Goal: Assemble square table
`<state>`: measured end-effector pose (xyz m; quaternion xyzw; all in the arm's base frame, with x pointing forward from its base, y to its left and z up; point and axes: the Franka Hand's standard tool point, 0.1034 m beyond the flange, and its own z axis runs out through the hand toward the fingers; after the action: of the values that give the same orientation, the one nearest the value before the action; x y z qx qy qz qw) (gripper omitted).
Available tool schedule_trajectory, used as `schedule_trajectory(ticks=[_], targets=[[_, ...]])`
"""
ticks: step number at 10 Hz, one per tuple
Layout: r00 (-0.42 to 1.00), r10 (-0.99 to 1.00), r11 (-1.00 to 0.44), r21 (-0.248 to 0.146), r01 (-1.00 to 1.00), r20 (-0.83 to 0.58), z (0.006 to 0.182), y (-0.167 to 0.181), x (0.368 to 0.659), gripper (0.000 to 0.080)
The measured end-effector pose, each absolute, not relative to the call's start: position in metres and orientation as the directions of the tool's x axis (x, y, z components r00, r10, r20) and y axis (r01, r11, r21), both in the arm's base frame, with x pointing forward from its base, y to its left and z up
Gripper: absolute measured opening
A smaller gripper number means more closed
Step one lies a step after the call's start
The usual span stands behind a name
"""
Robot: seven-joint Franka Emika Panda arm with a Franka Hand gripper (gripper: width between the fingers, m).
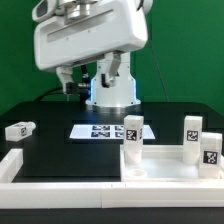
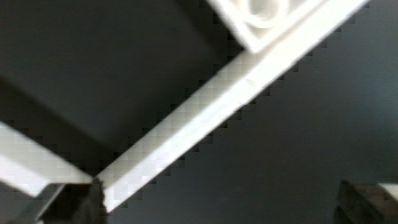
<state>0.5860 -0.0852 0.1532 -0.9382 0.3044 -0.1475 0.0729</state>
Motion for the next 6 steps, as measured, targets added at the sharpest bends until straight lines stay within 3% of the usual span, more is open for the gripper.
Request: schedule_trajectory(ticks=[2, 5, 6], targets=[[0.867, -0.405, -0.914, -0.148, -0.378, 0.291, 0.151, -0.116, 0.577, 0.0649], [0.926, -0.216, -0.976, -0.074, -0.203, 0.309, 0.151, -0.118, 0.577, 0.0649], [0.928, -0.219, -0.976, -0.076, -0.205, 0.302, 0.149, -0.12, 0.574, 0.0649]])
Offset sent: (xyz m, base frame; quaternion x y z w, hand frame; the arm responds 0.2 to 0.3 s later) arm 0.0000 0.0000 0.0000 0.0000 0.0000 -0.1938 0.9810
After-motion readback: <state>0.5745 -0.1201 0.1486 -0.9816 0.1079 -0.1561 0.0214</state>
